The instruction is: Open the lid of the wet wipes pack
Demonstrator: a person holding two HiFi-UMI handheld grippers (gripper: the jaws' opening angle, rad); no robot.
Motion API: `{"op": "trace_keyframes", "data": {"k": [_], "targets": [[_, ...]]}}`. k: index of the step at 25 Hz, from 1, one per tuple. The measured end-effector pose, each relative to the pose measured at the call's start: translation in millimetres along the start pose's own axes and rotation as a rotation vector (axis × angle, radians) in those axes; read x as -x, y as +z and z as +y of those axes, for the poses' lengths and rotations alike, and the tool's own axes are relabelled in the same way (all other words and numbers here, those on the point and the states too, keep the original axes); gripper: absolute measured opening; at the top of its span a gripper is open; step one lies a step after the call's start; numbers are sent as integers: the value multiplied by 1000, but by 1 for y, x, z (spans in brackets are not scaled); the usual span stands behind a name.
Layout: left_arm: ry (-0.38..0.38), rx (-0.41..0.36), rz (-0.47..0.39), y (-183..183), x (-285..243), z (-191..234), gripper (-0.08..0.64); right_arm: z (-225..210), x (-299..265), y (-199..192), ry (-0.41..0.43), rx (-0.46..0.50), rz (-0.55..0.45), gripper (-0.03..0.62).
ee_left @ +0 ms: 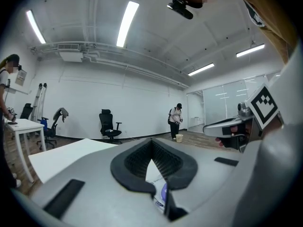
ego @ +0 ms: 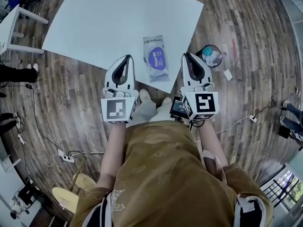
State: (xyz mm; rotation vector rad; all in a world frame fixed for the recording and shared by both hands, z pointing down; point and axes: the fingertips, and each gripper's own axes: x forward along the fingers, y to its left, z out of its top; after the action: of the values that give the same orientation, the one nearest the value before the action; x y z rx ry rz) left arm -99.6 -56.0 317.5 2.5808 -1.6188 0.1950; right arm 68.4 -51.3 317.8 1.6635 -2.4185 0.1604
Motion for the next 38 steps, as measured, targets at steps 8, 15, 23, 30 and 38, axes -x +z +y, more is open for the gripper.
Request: {"op": "trace_keyframes", "data": {"k": [8,15,23,30,38], "targets": [[-15,27,80,-33,-25,-6,2,-10,-30,-22,27,-23,59,11],[-32,26,166,-67,-38,-22,2,-14,-44,-62,90,-108,149,11],[-75,36,271,-114,-42,-35,1,6,-64,-114,157,-212,297,40],[-152,41,373,-156,-41,-63,1,17,-72,-150,199,-239,397,68],[-225,27,490,-196,-33,-85,2,30,-82,-186,233,-329,513,104]]}}
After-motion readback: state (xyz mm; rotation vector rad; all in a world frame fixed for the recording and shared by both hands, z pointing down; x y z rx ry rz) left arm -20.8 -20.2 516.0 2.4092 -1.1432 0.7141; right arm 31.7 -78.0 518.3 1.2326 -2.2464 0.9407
